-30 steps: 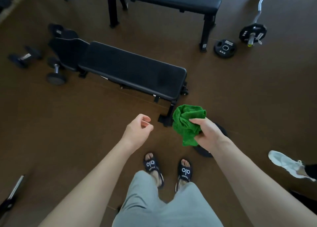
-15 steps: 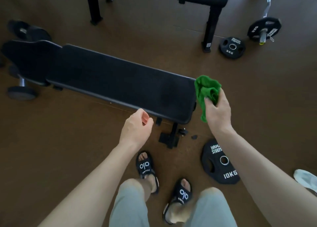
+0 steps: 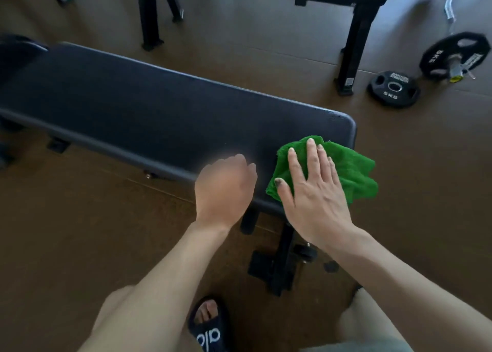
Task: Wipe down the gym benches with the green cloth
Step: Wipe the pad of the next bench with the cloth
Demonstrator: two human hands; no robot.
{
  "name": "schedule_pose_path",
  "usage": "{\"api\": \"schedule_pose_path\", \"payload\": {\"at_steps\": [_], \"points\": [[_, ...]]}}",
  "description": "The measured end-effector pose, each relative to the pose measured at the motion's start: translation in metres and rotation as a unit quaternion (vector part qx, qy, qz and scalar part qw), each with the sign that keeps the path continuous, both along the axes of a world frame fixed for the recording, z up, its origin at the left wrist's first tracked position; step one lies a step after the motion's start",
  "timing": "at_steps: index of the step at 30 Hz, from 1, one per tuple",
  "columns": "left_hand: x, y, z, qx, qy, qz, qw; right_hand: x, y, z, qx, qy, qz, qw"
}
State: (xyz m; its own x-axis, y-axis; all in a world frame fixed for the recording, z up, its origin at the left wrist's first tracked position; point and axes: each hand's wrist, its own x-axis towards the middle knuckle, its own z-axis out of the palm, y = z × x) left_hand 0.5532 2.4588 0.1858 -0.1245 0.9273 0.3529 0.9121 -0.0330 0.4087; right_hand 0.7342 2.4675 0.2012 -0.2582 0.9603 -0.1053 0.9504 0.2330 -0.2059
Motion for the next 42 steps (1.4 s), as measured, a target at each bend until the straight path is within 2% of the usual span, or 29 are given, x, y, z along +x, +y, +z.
{"api": "schedule_pose_path", "payload": {"at_steps": [5,9,15,17,23,26,31,34,38,42], "points": [[0.005,0.009,-0.023,0.082,0.043,0.050,0.994,0.000,0.013,-0.007,0.005,0.006,0.017,1.000],[0.007,0.011,-0.024,0.085,0.064,0.045,0.993,0.008,0.042,-0.009,0.005,0.012,0.037,0.999],[0.006,0.013,-0.027,0.119,0.091,0.039,0.988,0.005,0.107,-0.006,0.002,0.028,-0.004,1.000],[0.005,0.013,-0.029,0.127,0.087,0.044,0.987,0.003,0.095,-0.005,-0.003,0.037,-0.001,0.999],[0.002,0.013,-0.033,0.138,0.081,0.032,0.987,0.020,-0.016,-0.003,0.002,0.049,0.093,0.994],[0.001,0.013,-0.035,0.152,0.081,0.034,0.985,0.031,0.021,-0.008,0.011,0.045,0.082,0.996],[0.001,0.016,-0.038,0.164,0.084,0.031,0.982,0.032,0.103,-0.009,-0.006,0.037,-0.018,0.999],[0.000,0.018,-0.038,0.171,0.085,0.027,0.981,0.020,0.078,-0.009,0.004,0.041,-0.037,0.998],[0.001,0.020,-0.038,0.184,0.093,0.024,0.978,0.014,0.002,-0.012,0.032,0.047,-0.004,0.998],[0.000,0.018,-0.039,0.181,0.092,0.024,0.979,0.028,0.037,-0.012,0.023,0.041,0.021,0.999]]}}
